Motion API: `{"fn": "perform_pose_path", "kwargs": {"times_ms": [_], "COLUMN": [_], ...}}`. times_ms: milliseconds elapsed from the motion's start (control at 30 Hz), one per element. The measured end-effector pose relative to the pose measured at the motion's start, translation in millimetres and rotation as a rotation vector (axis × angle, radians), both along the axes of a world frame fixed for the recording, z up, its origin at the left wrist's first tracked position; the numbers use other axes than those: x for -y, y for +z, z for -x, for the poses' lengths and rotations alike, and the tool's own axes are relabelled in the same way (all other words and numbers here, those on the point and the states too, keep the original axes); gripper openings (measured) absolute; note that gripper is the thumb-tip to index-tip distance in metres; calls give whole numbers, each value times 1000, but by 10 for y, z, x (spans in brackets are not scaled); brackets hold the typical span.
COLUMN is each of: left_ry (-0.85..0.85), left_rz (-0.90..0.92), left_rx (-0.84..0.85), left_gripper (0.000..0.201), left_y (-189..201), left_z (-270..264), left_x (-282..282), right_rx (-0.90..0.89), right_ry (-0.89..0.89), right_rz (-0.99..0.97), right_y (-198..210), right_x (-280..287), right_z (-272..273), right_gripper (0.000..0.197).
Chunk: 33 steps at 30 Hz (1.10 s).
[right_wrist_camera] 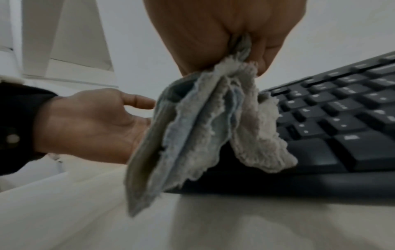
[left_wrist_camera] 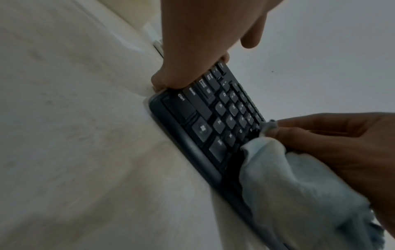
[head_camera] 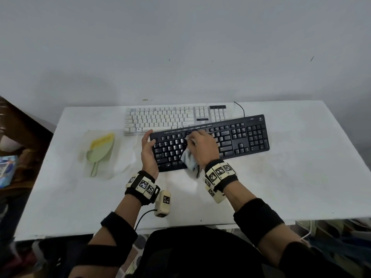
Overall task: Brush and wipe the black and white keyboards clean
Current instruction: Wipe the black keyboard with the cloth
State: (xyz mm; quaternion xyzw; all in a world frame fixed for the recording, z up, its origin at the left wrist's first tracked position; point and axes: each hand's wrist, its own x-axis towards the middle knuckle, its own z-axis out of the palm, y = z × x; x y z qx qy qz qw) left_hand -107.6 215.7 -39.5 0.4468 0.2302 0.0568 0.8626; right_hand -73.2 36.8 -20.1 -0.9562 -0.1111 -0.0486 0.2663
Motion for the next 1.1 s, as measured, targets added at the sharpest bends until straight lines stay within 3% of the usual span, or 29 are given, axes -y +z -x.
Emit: {"fn": "perform_pose_path", "kwargs": {"times_ms": [100, 400, 633, 867, 1100], "left_ry": [-4, -12, -1, 10, -1], "left_rz": [19, 25, 7, 79, 50], "left_rx": [7, -4, 14, 8, 13], "left_gripper": [38, 40, 42, 55, 44], "left_y": [-10, -20, 6, 42, -18], "left_z": [0, -9, 15, 4, -2], "left_x": [2, -24, 4, 2, -21], "right_rx": [-39, -14, -25, -45, -63], "right_ry": [66, -214, 67, -168, 4], "right_rz": [40, 5, 65, 61, 38], "right_y": [-45, -69, -59, -2, 1], "right_x": [-123, 354, 91, 462, 47], "right_z": [45, -91, 19, -116, -82], "right_gripper": [25, 17, 27, 17, 18]}}
